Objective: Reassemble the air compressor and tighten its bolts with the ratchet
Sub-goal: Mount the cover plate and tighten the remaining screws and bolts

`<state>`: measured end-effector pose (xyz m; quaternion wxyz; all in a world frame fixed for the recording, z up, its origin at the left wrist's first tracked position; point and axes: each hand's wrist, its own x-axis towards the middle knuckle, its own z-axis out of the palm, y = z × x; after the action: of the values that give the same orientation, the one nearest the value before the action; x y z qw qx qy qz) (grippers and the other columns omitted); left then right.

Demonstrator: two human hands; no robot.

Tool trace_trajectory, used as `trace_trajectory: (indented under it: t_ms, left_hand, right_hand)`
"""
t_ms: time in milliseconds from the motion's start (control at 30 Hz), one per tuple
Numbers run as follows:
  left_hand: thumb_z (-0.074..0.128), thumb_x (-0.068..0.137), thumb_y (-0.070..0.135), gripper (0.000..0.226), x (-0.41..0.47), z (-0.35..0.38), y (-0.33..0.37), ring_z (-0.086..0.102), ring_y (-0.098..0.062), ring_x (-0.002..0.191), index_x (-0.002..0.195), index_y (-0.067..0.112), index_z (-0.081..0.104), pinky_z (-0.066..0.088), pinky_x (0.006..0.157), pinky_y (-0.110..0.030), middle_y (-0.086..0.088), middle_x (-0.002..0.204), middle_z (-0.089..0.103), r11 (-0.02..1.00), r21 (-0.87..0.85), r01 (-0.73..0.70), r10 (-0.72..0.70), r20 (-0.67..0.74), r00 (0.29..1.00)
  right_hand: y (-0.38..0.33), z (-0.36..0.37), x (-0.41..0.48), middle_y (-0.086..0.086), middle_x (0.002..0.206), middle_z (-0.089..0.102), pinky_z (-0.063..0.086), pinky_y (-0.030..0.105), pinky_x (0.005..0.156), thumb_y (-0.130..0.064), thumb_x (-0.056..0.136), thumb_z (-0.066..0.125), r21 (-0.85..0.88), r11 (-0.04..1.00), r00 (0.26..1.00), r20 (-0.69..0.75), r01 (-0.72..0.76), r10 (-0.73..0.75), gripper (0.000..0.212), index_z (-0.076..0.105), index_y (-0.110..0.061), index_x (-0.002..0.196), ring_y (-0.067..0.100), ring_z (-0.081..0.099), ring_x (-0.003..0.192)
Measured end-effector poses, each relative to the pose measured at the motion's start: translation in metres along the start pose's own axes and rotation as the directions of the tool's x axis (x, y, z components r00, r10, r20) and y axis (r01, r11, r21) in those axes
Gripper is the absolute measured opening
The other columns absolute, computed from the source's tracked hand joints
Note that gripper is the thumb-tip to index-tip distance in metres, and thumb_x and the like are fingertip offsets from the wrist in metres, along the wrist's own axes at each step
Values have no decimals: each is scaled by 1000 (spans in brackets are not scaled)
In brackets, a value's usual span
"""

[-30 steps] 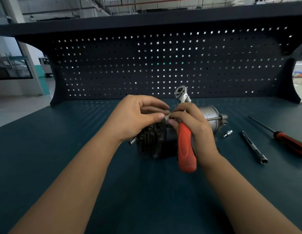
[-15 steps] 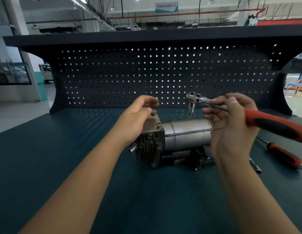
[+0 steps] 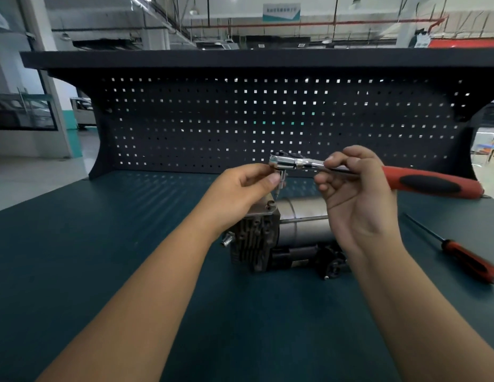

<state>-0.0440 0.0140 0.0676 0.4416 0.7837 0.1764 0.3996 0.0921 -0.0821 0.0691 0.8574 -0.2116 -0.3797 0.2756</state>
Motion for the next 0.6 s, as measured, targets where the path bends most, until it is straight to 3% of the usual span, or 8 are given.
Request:
trace_trajectory:
  t_ms: [67, 267, 600]
  left_hand:
    - [56, 93, 23, 14, 1, 1, -1, 65, 0, 94, 98, 30, 68, 51, 91, -26, 10, 97, 73, 1000, -5, -13, 13, 1, 1000]
    - [55, 94, 22, 14, 3, -1, -3, 66, -6, 95, 97, 28, 67, 52, 93, -40, 6, 99, 73, 999, -32, -2, 1, -25, 1000]
    - [55, 94, 20, 15, 0, 0, -1, 66, -2, 89, 95, 26, 69, 52, 93, -37, 7, 97, 74, 1000, 1, 15, -15, -26, 1000]
  right_hand:
    - [2, 0, 0, -2, 62, 63, 47, 19, 51, 1, 93, 33, 32, 999, 999, -25, -22, 23, 22, 50, -12, 87, 14, 59, 49]
    - [5, 5, -2, -1, 62, 63, 47, 19, 51, 0, 93, 35, 65, 997, 997, -59, -50, 53, 20, 51, -11, 87, 14, 59, 50]
    - [3, 4, -2, -2, 62, 63, 47, 19, 50, -1, 93, 37, 18, 998, 995, -74, -65, 66, 18, 51, -11, 88, 14, 59, 49]
